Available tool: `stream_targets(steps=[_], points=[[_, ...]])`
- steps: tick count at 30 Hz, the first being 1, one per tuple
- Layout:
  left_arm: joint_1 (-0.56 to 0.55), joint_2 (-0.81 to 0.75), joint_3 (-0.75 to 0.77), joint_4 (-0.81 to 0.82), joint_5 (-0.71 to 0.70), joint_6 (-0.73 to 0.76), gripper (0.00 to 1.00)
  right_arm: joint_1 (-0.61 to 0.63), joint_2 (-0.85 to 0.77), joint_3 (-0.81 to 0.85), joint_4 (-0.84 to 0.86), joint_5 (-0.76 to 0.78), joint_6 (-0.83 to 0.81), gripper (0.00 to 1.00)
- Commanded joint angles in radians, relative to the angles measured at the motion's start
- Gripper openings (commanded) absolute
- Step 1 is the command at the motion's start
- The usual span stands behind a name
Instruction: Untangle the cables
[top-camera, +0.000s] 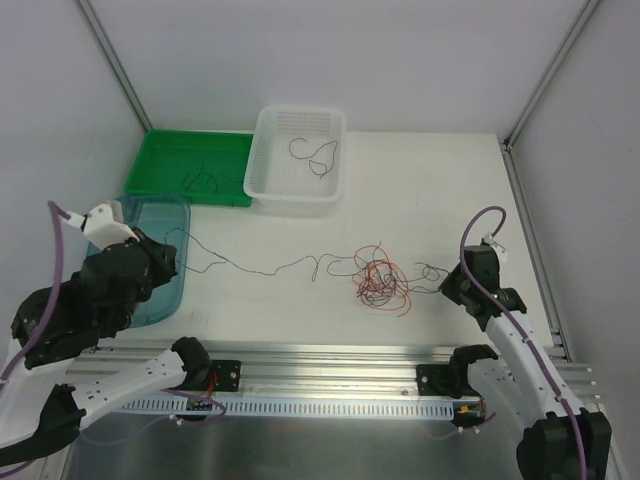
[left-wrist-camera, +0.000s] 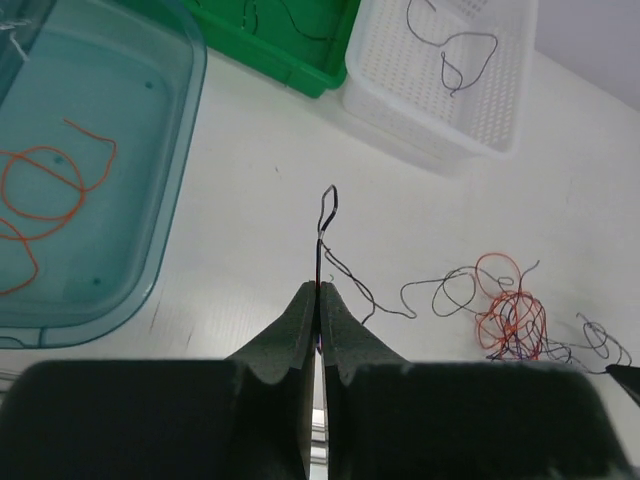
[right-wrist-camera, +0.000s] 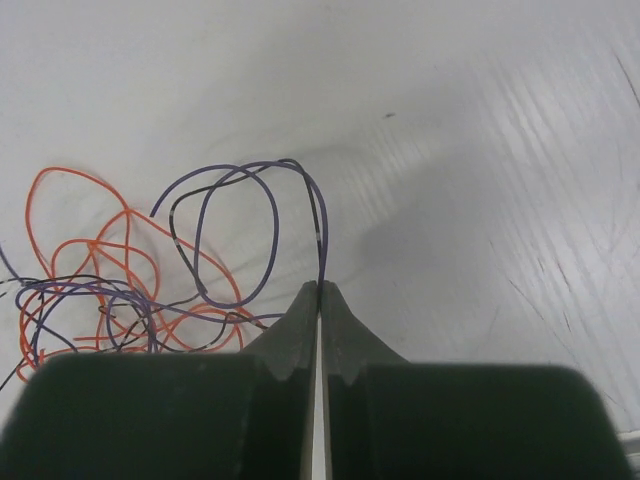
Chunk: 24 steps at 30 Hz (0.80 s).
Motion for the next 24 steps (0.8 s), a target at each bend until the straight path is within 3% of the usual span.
stream_targets(steps=[1,10,14,19,21,23,24], points=[[-0.005,0.034,0.149,-0.106,-0.113,0.044,0.00,-0.113,0.034,-0.019,-0.017,-0.173,0.000,0.01],[-0.005,0.187,0.498,-0.097,-0.235,0.301,0.00,-0.185,0.056,0.012,-0.050,-0.166,-0.040,0.01],[-0.005,0.247,0.678,-0.078,-0.331,0.435,0.00,-0.219,0.074,-0.010,-0.033,-0.248,-0.040,0.01],[-0.006,0.267,0.748,0.125,-0.377,0.708,0.00,-0.249,0.085,-0.002,-0.036,-0.243,-0.053,0.04],[-0.005,0.269,0.731,0.141,-0.345,0.727,0.00,-0.251,0.077,0.016,-0.033,-0.259,-0.075,0.17],[-0.006,0.275,0.684,0.152,-0.231,0.696,0.00,-0.246,0.074,0.044,-0.020,-0.329,-0.130,0.42],[-0.005,0.275,0.604,0.161,-0.190,0.687,0.00,-0.239,0.073,0.056,-0.020,-0.348,-0.147,0.48]])
